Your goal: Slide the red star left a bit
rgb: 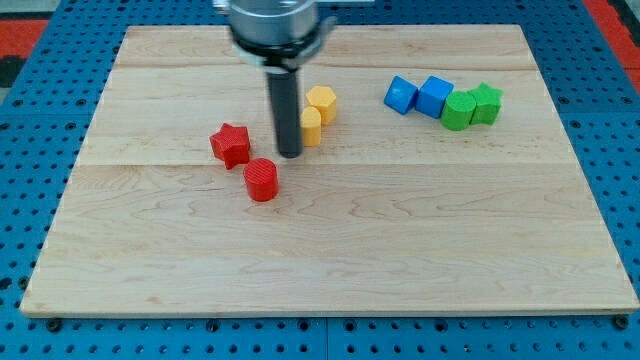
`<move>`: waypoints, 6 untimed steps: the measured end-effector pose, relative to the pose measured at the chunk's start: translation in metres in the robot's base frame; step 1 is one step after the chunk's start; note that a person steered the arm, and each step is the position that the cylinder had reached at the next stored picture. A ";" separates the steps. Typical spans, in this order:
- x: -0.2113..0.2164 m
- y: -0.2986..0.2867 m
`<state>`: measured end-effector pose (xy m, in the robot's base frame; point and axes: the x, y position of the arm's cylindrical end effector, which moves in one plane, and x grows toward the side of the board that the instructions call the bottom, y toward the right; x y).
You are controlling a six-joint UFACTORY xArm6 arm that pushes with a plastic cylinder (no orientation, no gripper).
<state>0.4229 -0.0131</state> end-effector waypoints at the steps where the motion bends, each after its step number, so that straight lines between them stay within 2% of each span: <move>1: -0.001 0.047; 2: -0.017 0.027; 3: -0.042 -0.042; 4: -0.038 -0.038; 5: -0.014 -0.026; 6: 0.009 -0.054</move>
